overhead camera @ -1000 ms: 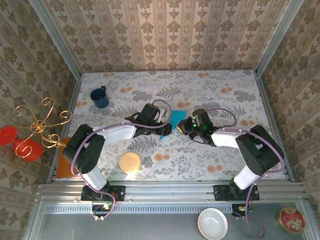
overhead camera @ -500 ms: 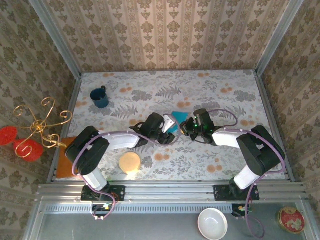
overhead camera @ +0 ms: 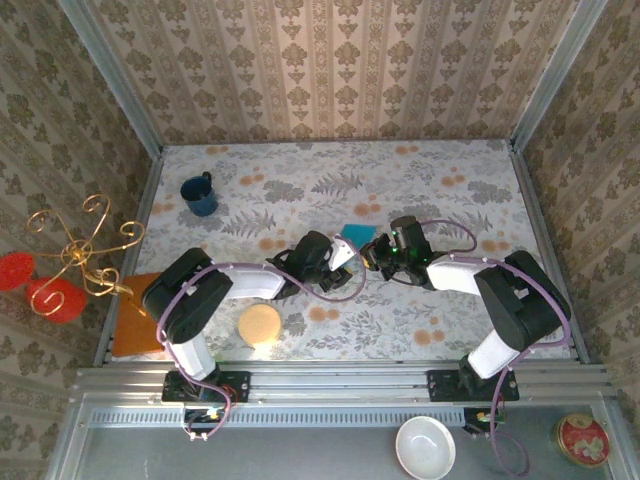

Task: Fold a paper plane with a square sheet of paper (pick it up from the middle)
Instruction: Fold the wing for the fifth time at the center of the table.

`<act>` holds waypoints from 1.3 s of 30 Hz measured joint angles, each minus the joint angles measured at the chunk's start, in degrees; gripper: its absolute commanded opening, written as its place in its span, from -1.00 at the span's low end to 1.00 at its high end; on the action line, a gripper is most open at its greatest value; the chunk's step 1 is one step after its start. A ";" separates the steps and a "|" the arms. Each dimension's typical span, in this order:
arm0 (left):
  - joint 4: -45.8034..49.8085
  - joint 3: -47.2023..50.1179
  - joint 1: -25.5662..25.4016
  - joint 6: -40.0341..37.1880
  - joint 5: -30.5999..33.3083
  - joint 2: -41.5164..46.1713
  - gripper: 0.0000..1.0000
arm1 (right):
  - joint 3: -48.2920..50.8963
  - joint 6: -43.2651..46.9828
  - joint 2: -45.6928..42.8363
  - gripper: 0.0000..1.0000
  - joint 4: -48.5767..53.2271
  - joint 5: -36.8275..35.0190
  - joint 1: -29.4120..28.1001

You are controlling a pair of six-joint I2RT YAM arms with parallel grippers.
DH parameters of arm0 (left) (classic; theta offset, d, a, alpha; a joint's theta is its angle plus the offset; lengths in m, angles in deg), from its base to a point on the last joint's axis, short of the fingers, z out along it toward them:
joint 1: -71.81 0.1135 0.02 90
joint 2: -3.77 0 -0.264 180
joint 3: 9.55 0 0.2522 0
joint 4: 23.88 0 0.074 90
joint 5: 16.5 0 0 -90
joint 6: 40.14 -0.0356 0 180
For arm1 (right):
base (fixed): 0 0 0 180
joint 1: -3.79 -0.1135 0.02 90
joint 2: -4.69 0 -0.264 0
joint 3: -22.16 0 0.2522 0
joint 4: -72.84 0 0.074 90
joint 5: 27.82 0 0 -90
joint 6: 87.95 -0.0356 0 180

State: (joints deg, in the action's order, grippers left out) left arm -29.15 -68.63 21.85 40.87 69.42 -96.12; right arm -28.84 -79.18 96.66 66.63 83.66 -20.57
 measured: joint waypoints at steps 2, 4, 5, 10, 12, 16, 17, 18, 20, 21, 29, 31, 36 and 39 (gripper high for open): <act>-0.79 0.04 -0.02 -0.55 0.55 -0.46 -0.09 | 0.00 -0.04 0.00 -0.91 0.00 0.20 0.11; -1.09 0.04 0.00 -1.18 0.98 -0.87 -0.15 | 0.00 -0.17 0.00 -0.91 0.00 0.46 0.22; -1.22 0.04 0.00 -1.33 1.16 -1.11 -0.20 | 0.00 -0.22 0.00 -0.90 0.00 0.57 0.24; -2.05 0.04 -0.02 -1.88 1.60 -2.25 -0.37 | 0.00 -0.39 0.00 -0.80 0.07 1.49 0.55; -2.16 0.04 0.00 -1.86 1.57 -2.45 -0.43 | 0.00 -0.42 0.00 -0.62 0.31 1.60 0.61; -2.27 0.04 0.00 -1.53 1.53 -2.49 -0.50 | -0.07 0.22 0.00 -0.23 1.90 2.03 1.07; -2.29 0.04 0.07 -1.49 1.46 -2.49 -0.51 | -0.15 0.59 0.00 -0.16 2.47 2.12 1.36; -2.29 0.04 0.11 -1.31 1.27 -2.49 -0.52 | -0.20 1.03 -0.02 -0.10 3.04 2.16 1.66; -2.32 0.04 0.17 -1.07 0.81 -2.49 -0.56 | -0.22 1.97 -0.39 -0.03 4.44 2.12 2.29; -2.32 0.04 0.17 -0.92 0.55 -2.49 -0.57 | -0.24 2.64 -0.85 -0.01 5.44 2.08 2.67; -2.23 0.04 2.16 1.60 -4.55 -2.49 -0.74 | -0.26 8.70 -7.19 0.22 12.26 -0.66 5.27; -2.05 0.04 3.13 2.62 -6.27 -2.49 -0.74 | -0.28 11.17 -8.81 0.27 14.03 -2.32 5.77; -0.04 -0.09 5.14 6.36 -11.10 -2.62 -0.77 | -0.28 18.16 -10.49 0.34 17.51 -5.42 6.51; 1.20 -0.55 6.05 9.16 -13.60 -3.10 -0.80 | -0.28 21.42 -10.49 0.35 18.91 -6.14 6.64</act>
State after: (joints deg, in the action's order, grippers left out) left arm -27.94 -69.18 27.91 50.03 55.83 -99.23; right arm -29.12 -57.77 86.17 85.54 77.51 -13.92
